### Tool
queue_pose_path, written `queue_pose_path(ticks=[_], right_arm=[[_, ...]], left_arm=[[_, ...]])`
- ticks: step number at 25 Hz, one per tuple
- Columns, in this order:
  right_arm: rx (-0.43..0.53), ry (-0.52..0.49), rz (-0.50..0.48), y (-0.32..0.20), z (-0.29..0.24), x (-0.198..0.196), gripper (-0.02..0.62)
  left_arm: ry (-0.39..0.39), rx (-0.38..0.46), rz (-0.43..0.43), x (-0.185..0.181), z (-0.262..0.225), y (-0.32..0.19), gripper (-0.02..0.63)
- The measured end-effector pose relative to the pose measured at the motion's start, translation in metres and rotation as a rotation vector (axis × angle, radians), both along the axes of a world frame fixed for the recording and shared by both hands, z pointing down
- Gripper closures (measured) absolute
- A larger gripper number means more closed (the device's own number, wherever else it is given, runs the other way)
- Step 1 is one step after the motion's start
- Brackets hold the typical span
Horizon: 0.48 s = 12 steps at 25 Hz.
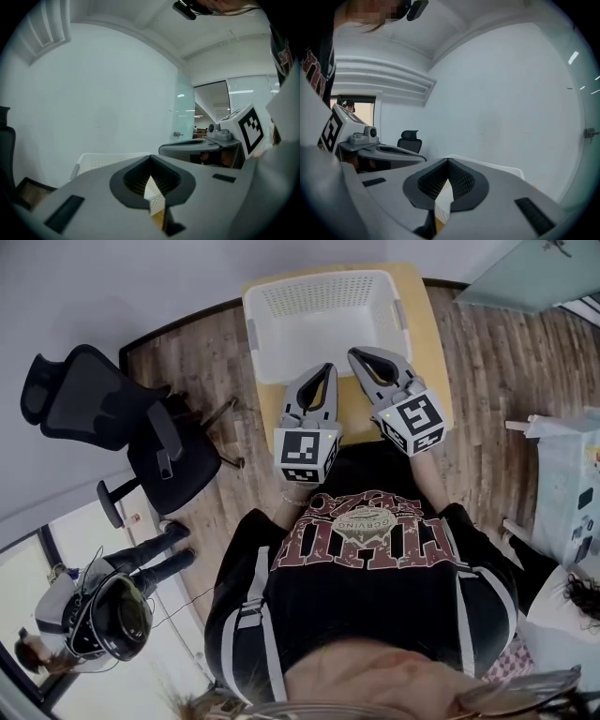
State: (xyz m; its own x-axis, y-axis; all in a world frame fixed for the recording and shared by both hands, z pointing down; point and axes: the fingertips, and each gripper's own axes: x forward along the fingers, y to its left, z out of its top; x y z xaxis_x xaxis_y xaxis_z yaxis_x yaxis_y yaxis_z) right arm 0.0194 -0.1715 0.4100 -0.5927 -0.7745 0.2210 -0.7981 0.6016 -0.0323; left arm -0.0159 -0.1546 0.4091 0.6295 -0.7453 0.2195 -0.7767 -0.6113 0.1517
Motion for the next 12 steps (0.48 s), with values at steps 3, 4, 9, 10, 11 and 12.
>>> queue_pose_path(ticks=[3,4,9,10,11,12], right_arm=[[0.007,-0.009,0.006,-0.0025,-0.0008,-0.0007,0.578],[0.010,-0.011,0.008,-0.0033,-0.0012,-0.0011,0.578],[0.009,0.003,0.008,-0.0077,-0.0013,-0.0071,0.578],[0.009,0.004,0.008,-0.0082,-0.0013,-0.0080,0.578],[0.008,0.001,0.008,-0.0086,-0.0016,-0.0083,0.578],[0.008,-0.003,0.008,-0.0088,-0.0019,-0.0082,0.578]], left_arm=[[0.001,0.005,-0.008,-0.0012,-0.0008,-0.0007,0.560],[0.002,0.007,-0.011,-0.0017,-0.0014,-0.0011,0.560],[0.005,0.011,-0.022,-0.0067,-0.0041,-0.0038,0.560],[0.005,0.011,-0.025,-0.0075,-0.0041,-0.0042,0.560],[0.004,0.010,-0.027,-0.0078,-0.0039,-0.0045,0.560],[0.004,0.010,-0.028,-0.0077,-0.0038,-0.0049,0.560]])
